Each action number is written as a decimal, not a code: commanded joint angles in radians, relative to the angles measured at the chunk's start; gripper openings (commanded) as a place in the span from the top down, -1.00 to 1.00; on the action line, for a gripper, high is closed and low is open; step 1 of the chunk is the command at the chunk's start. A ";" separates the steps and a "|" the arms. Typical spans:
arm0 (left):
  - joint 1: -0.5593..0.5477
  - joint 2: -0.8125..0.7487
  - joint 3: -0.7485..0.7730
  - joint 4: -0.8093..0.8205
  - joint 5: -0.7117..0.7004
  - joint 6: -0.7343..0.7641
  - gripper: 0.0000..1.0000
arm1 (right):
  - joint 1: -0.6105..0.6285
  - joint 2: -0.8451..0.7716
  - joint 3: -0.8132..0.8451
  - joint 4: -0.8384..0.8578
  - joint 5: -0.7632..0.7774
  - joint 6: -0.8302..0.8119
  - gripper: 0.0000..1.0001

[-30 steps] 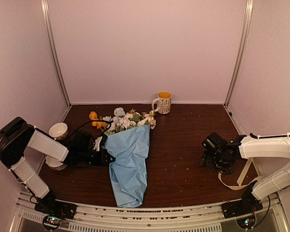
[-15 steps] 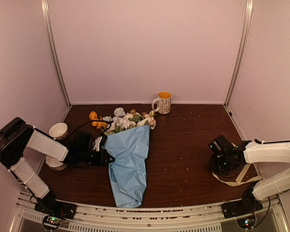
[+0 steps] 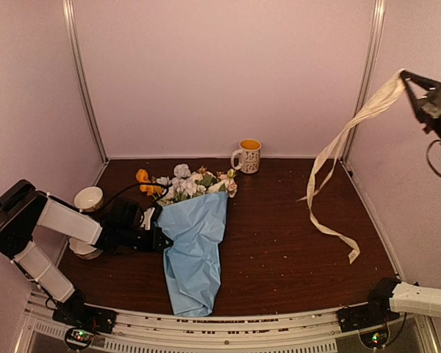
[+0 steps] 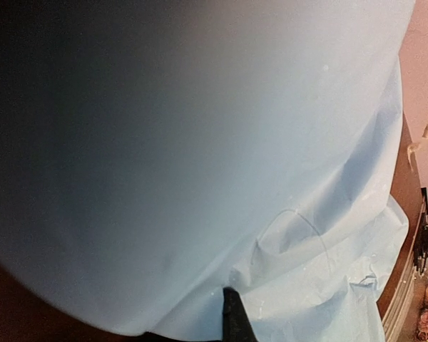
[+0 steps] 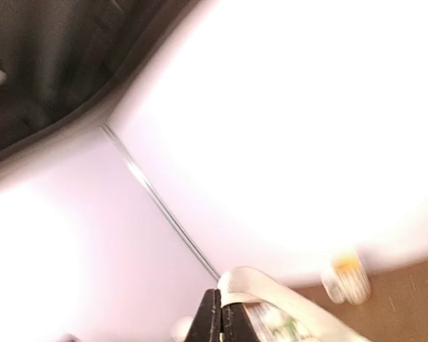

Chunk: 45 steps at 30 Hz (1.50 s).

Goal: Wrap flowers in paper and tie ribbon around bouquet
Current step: Pick up the ribbon from the corner of the board, then place the ribbon at the center of the board.

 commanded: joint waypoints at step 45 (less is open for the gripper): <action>-0.004 -0.051 0.046 -0.092 -0.011 0.047 1.00 | 0.382 0.871 -0.197 0.076 -0.154 0.155 -1.00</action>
